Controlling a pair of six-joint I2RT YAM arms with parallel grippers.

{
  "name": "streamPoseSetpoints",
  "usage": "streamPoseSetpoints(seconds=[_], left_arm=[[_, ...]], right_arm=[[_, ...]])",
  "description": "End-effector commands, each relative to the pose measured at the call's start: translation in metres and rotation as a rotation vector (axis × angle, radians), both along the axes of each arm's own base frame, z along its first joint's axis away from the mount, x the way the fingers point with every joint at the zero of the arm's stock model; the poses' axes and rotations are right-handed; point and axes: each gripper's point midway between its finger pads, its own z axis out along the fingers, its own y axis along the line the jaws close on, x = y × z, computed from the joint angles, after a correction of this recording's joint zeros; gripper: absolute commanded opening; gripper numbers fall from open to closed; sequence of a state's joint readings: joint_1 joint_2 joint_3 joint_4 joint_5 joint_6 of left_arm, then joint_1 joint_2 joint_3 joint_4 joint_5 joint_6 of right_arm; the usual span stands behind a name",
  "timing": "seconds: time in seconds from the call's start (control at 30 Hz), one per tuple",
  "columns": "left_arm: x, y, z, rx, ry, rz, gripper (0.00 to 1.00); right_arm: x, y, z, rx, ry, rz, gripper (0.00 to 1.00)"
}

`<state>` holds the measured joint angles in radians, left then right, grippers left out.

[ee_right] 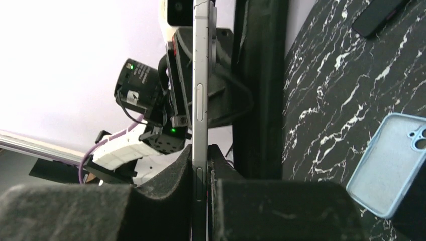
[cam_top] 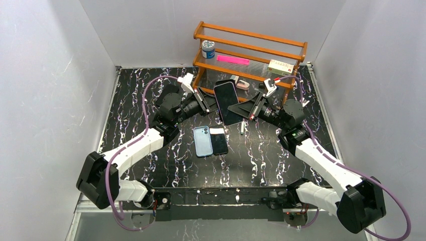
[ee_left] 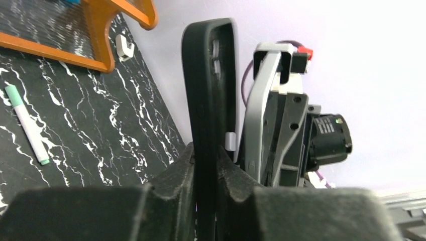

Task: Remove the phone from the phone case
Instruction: Remove the phone case from the phone, then place the phone case at the center of the board, then place the phone at the center of the board.

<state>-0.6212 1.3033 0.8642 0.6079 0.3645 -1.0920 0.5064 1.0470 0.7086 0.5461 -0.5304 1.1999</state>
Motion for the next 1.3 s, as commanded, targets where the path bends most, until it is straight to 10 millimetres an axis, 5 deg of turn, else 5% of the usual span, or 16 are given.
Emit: streamPoseSetpoints(seconds=[0.0, 0.27, 0.7, 0.93, 1.27], left_arm=[[0.007, 0.015, 0.014, 0.086, -0.094, 0.086, 0.03], [0.008, 0.064, -0.052, 0.427, 0.025, 0.184, 0.00], [-0.043, 0.163, -0.181, 0.783, 0.373, 0.195, 0.00], [-0.046, 0.174, -0.217, 0.860, 0.433, 0.183, 0.00], [-0.039, 0.178, -0.244, 0.896, 0.459, 0.176, 0.00]], right_arm=[[-0.016, -0.005, 0.014, -0.017, -0.093, 0.016, 0.01], [-0.001, -0.025, -0.024, -0.183, -0.085, -0.104, 0.01], [0.019, -0.044, -0.119, -0.412, -0.056, -0.203, 0.01], [0.027, -0.047, -0.172, -0.488, 0.003, -0.213, 0.01], [0.050, -0.045, -0.221, -0.523, 0.106, -0.265, 0.01]])
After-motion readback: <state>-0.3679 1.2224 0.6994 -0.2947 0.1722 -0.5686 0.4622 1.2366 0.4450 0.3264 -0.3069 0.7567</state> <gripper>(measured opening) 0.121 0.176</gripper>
